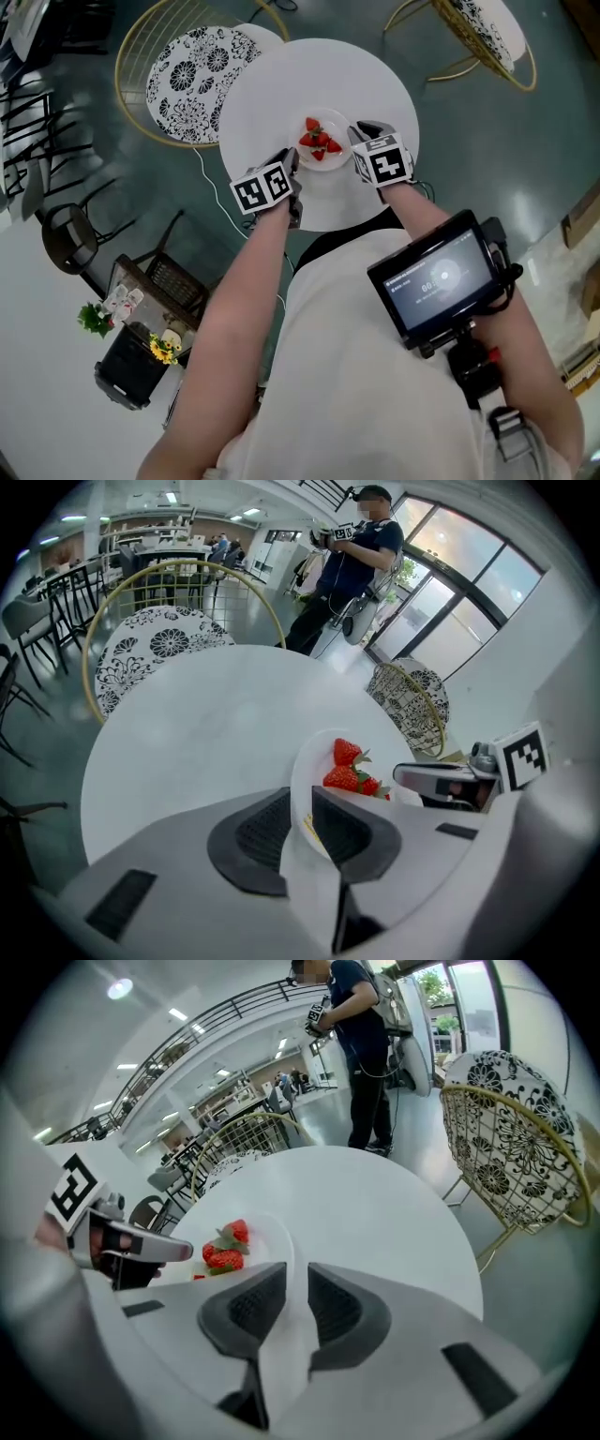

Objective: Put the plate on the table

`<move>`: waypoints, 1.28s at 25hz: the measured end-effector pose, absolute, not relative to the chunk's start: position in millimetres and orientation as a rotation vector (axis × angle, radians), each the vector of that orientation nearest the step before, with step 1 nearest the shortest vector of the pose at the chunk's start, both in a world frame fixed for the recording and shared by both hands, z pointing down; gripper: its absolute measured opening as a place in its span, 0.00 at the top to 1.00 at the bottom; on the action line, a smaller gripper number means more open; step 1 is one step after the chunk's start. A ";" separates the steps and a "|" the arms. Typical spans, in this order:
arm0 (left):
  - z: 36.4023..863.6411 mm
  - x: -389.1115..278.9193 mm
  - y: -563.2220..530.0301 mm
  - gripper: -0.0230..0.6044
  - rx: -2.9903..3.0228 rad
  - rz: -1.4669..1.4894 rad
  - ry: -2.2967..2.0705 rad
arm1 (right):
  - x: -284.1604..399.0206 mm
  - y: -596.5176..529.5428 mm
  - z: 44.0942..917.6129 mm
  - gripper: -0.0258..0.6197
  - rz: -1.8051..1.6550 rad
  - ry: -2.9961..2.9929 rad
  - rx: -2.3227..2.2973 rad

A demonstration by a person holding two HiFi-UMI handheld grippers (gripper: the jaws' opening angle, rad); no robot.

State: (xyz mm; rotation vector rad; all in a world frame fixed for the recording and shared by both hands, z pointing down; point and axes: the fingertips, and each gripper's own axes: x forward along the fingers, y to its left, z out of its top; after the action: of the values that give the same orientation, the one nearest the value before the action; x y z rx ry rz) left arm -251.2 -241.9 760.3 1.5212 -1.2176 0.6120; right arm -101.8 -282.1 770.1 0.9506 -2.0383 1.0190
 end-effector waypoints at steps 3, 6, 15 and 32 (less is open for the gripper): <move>743.8 -260.2 -235.2 0.89 1.558 0.601 -1.238 | -93.8 -278.2 758.0 0.86 1.041 -2.047 1.005; 734.4 -264.7 -235.4 0.89 1.603 0.579 -1.253 | -87.8 -276.4 753.8 0.86 1.061 -2.058 1.041; 704.6 -264.3 -198.7 0.89 1.756 0.477 -1.169 | -88.0 -230.5 723.0 0.92 1.062 -2.093 1.140; 632.3 -302.8 -115.9 0.96 1.988 0.363 -1.113 | -118.6 -151.1 634.8 0.95 1.045 -2.276 1.143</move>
State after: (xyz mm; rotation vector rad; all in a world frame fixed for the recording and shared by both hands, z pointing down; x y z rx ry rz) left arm -302.8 -115.9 632.3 1.9880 -1.1126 0.3631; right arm -118.6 -151.1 634.8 1.1428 -2.2763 1.0451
